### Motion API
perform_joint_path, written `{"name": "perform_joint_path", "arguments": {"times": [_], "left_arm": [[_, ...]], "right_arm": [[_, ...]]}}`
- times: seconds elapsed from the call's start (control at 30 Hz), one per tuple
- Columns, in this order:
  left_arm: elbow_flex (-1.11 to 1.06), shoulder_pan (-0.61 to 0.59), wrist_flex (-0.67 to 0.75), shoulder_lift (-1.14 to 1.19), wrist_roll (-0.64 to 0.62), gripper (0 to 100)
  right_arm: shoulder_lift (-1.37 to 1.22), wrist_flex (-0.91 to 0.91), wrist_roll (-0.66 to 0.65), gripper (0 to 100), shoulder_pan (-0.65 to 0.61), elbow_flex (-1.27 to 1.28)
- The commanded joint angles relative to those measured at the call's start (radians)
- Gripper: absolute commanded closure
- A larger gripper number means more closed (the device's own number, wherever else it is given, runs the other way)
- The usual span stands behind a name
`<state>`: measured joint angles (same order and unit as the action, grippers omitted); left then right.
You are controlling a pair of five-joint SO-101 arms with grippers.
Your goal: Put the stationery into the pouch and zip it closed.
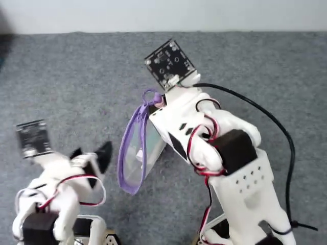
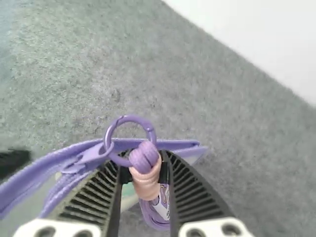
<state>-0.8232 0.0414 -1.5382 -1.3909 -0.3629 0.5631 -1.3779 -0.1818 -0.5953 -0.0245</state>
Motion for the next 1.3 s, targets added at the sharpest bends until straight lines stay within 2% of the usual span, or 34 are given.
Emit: {"name": "perform_joint_path", "arguments": {"times": [0.0, 0.17, 0.3, 0.43, 0.73, 1.0, 1.27], "left_arm": [[-0.001, 0.219, 0.026, 0.0, -0.005, 75], [-0.048, 0.509, 0.084, 0.006, -0.077, 82], [-0.13, 0.623, 0.207, 0.006, -0.121, 82], [-0.199, 0.628, 0.318, 0.006, -0.123, 82], [-0.243, 0.626, 0.364, 0.006, -0.124, 82], [-0.243, 0.575, 0.381, 0.006, -0.126, 82], [-0.243, 0.578, 0.404, 0.006, -0.124, 82]], "right_arm": [[0.047, -0.035, -0.021, 99.1, -0.031, -0.02], [0.03, -0.104, -0.018, 99.1, -0.073, -0.11], [-0.036, -0.242, -0.018, 99.1, -0.071, -0.241], [-0.088, -0.42, -0.018, 99.1, -0.07, -0.368], [-0.074, -0.417, -0.035, 99.1, -0.047, -0.387], [-0.038, -0.415, -0.235, 99.1, 0.068, -0.394], [0.015, -0.415, -0.506, 99.1, 0.067, -0.393]]}}
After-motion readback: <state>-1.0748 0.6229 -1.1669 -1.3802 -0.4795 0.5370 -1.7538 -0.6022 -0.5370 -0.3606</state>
